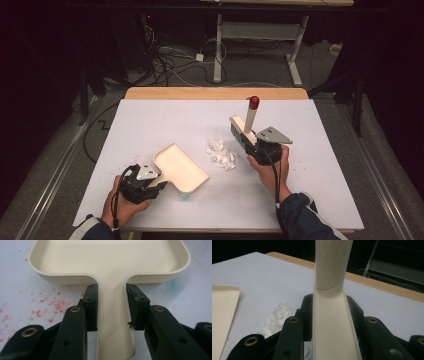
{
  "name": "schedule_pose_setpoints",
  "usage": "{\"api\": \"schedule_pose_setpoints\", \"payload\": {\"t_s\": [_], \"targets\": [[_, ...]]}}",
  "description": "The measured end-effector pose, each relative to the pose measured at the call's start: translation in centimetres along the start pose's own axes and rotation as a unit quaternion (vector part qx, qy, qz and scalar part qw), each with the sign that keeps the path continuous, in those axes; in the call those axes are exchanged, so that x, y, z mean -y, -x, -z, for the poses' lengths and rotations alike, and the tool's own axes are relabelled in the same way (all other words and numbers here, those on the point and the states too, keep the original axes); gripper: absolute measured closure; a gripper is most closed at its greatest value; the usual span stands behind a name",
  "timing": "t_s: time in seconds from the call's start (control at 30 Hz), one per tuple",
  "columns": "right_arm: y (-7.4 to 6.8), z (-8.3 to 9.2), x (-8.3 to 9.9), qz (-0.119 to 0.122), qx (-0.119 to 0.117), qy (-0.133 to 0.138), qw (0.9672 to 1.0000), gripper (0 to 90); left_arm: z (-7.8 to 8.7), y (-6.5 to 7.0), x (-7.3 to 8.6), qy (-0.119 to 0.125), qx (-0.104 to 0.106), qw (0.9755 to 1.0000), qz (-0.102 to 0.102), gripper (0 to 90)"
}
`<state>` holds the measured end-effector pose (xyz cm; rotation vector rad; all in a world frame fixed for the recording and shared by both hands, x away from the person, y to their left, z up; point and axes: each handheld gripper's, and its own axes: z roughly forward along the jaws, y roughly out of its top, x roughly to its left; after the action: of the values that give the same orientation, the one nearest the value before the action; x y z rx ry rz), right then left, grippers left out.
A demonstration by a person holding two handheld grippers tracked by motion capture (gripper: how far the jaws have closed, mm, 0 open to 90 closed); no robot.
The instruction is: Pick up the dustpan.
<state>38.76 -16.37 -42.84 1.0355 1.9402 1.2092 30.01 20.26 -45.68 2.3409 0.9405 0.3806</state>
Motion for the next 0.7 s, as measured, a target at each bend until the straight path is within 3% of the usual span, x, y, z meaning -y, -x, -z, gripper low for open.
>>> {"api": "schedule_pose_setpoints", "payload": {"t_s": [0.17, 0.7], "targets": [[1.0, -0.1, 0.0, 0.011, 0.002, -0.015, 0.9998, 67.5, -0.2, -0.1, -0.3, -0.002, 0.011, 0.9999, -0.004, 63.8], [2.8, -0.7, 0.3, 0.024, -0.027, -0.006, 0.9993, 67.5, -0.7, -0.2, -0.9, -0.006, 0.033, 0.9994, -0.011, 63.8]]}}
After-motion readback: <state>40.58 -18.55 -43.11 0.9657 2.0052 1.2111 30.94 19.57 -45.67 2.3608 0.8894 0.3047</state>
